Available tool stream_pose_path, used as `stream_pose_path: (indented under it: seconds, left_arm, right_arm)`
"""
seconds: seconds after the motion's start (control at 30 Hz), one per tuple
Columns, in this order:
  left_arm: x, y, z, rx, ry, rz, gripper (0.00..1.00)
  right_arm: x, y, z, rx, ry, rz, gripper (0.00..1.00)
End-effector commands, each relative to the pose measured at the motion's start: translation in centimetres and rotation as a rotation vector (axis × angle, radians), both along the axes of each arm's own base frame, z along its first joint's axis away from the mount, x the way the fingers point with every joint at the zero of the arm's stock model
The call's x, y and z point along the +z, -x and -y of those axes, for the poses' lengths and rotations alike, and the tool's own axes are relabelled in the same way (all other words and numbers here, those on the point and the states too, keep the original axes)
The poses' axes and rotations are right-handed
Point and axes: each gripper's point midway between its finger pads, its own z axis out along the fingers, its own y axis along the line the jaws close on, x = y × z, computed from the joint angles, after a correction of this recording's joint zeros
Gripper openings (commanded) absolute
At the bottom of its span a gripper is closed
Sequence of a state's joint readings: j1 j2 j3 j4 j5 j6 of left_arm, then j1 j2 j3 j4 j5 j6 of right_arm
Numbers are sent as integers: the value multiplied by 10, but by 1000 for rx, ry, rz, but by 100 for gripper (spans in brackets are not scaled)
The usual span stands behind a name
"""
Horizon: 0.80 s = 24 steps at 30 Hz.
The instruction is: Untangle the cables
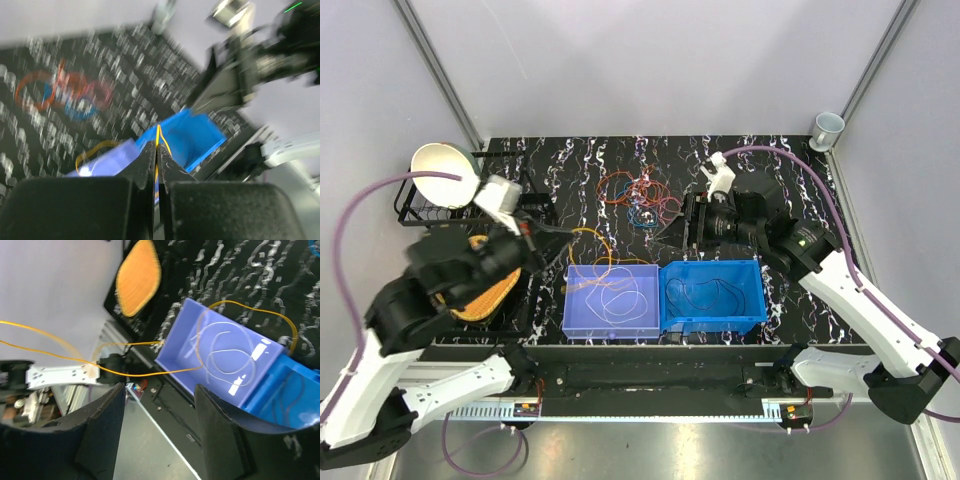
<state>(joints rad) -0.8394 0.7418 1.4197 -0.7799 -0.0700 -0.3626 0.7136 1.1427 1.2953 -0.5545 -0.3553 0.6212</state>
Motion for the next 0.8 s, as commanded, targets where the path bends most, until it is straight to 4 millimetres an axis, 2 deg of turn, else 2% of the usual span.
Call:
stream_pose_path:
  seconds: [0.0, 0.07, 0.1, 0.17, 0.2, 0.33, 0.5, 0.67, 0.7, 0.73, 0.77]
  left_arm:
    - [-62, -23, 5, 116, -72, -171, 0]
    - [-81, -29, 16, 119, -85, -222, 0]
    - [-103, -33, 19, 127, -117, -258, 0]
    - [-119, -41, 26, 150, -110, -279, 0]
    - [-140, -44, 28, 157, -138, -305, 0]
    - [-174, -58, 37, 201, -167, -350, 0]
    - [-197, -70, 42, 235, -239, -390, 0]
    - [-222, -72, 29, 318, -328, -455, 0]
    - [-228, -71, 26, 326, -346, -469, 3]
    - [-232, -71, 23, 340, -360, -475, 21]
    - [-237, -71, 20, 357, -379, -487, 35]
  right_arm:
    - [-1, -14, 18, -107, 67, 54, 65]
    - [-3, -18, 23, -144, 88, 59, 66]
    - [-2, -20, 25, -156, 92, 63, 66]
    - [-4, -20, 28, -172, 103, 62, 66]
    - [-5, -20, 29, -174, 107, 62, 66]
    - [-12, -18, 33, -184, 121, 50, 66]
    - [-19, -16, 38, -191, 138, 46, 66]
    - [-23, -16, 43, -208, 156, 51, 66]
    - [-24, -16, 43, -209, 156, 54, 66]
    - [-25, -16, 44, -210, 159, 52, 66]
    - [-25, -17, 44, -212, 160, 51, 66]
